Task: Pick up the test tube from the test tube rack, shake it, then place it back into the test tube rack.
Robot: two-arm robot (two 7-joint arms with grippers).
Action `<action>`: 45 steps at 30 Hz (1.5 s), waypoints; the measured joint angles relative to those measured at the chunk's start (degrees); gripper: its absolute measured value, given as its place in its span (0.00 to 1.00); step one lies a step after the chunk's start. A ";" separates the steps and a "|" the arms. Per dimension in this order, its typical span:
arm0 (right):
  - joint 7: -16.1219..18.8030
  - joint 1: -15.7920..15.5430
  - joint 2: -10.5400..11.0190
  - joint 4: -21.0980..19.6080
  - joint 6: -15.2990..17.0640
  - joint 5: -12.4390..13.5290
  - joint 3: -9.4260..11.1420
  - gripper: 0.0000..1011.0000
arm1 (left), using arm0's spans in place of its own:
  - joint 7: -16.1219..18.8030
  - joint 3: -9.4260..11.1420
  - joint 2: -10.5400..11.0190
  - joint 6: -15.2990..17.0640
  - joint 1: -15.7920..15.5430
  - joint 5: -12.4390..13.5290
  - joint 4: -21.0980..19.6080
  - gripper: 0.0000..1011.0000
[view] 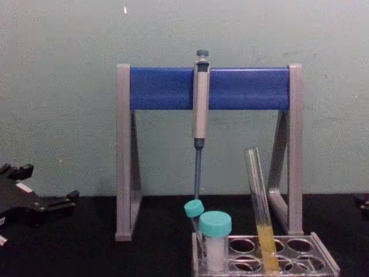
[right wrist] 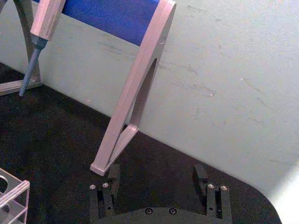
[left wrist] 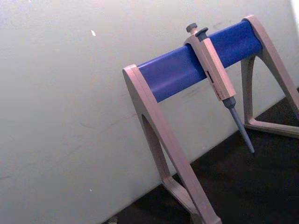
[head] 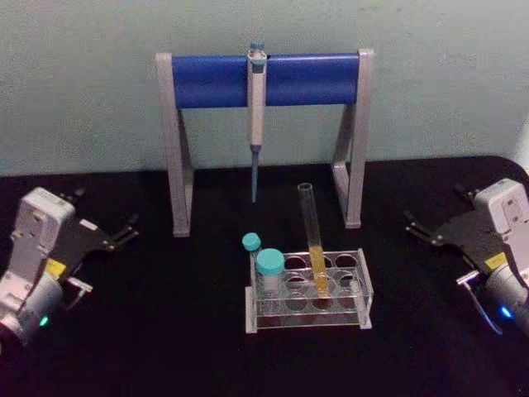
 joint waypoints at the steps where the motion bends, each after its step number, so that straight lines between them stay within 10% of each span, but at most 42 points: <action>1: 0.00 0.00 0.00 0.00 0.00 0.00 0.00 0.99 | 0.00 0.00 0.00 0.00 0.00 0.00 0.00 0.99; 24: 3.66 -1.92 1.44 -5.50 -0.05 -2.50 1.74 0.99 | 0.00 0.00 0.00 0.00 0.00 0.00 0.00 0.99; 36: 12.59 -5.20 4.21 -13.80 3.81 2.91 3.37 0.99 | 0.00 0.00 0.00 0.00 0.00 0.00 0.00 0.99; 45: 18.42 -4.02 1.60 -14.36 5.23 6.19 2.72 0.99 | 0.00 0.00 0.00 0.00 0.00 0.00 0.00 0.99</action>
